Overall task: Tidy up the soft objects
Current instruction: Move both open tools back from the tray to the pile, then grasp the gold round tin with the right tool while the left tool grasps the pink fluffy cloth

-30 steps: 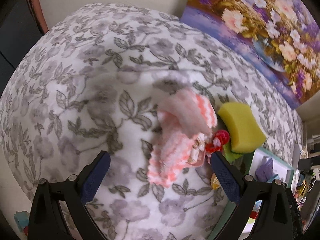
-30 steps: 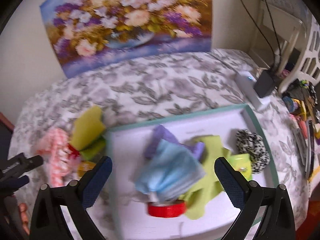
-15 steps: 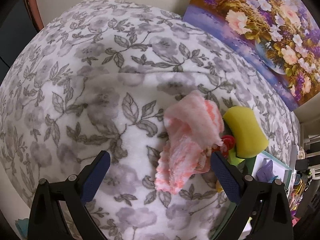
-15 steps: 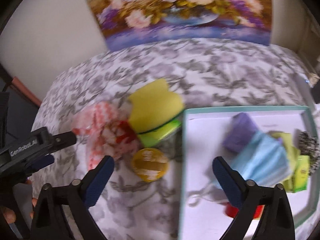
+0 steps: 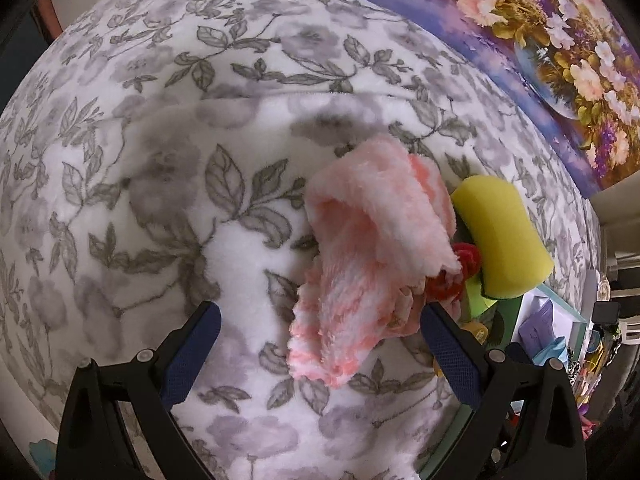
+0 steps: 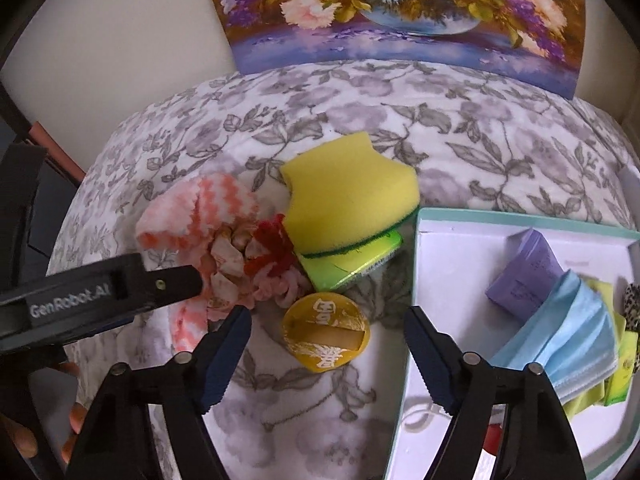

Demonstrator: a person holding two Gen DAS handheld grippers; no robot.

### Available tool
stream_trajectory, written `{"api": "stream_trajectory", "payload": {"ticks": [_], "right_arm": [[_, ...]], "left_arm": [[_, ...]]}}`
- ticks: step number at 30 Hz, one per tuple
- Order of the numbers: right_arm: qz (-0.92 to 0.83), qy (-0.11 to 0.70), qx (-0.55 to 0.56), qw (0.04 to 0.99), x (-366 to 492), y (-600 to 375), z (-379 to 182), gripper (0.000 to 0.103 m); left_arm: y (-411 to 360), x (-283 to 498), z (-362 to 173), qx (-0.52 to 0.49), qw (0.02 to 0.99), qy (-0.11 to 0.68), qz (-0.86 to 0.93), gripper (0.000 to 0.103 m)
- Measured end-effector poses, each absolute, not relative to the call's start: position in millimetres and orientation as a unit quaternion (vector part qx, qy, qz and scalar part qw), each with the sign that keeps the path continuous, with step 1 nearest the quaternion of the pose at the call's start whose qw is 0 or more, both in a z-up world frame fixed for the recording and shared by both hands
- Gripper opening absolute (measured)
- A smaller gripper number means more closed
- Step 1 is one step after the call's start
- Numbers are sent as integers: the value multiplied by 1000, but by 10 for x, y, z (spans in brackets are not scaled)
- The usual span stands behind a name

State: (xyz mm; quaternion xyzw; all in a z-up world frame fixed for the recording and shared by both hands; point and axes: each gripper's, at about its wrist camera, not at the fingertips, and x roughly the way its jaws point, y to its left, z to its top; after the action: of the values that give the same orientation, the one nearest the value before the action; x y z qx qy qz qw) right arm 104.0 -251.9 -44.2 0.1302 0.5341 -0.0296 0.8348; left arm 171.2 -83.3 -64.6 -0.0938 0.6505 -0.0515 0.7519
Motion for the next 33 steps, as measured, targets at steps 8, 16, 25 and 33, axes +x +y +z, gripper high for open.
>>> {"api": "stream_trajectory", "payload": {"ticks": [8, 16, 25, 33], "right_arm": [[-25, 547, 124, 828, 1087, -2478, -556, 72], [-25, 552, 104, 827, 1108, -2415, -647, 66], [-32, 559, 110, 822, 1092, -2450, -742, 54], [-31, 545, 130, 828, 1029, -2512, -586, 54]], "left_arm": [[-799, 1727, -671, -108, 755, 645, -49, 74], [-720, 1744, -728, -149, 751, 641, -51, 29], [-666, 1734, -611, -155, 766, 622, -55, 9], [-698, 1718, -400, -146, 788, 595, -63, 8]]}}
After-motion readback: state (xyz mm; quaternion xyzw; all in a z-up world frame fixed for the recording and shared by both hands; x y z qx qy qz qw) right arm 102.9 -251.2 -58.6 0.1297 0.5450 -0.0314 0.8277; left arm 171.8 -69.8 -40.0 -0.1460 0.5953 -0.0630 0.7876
